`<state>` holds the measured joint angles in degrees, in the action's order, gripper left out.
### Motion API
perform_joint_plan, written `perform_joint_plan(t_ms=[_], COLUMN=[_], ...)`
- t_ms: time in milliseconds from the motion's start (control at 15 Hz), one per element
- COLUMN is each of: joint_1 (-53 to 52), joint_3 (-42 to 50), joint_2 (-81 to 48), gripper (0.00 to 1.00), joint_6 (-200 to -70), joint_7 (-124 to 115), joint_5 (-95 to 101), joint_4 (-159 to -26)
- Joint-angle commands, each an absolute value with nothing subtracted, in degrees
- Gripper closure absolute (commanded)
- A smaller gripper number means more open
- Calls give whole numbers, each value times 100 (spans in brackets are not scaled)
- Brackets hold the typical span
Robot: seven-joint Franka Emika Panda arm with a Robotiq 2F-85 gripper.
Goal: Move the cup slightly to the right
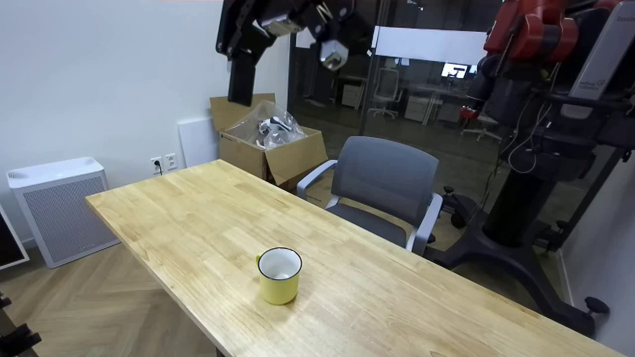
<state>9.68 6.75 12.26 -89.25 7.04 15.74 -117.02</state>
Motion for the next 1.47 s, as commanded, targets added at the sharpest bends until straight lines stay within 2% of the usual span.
perform_joint_plan(t_ms=[0,200,333,600,867,1200,1400], joint_1=[891,891,922,970,855,824,828], joint_3=[745,744,782,909,1089,1004,857], joint_2=[1224,1224,1500,1227,609,-183,-548], gripper=[0,0,0,0,0,0,0], joint_6=[-8908,-8908,-9548,-11056,-12224,-12314,-12095], joint_7=[694,694,374,146,1397,3355,3752], joint_5=[1585,1585,1466,1289,878,-152,391], joint_4=[-11690,-11690,-11925,-11978,-11962,-11825,-11795])
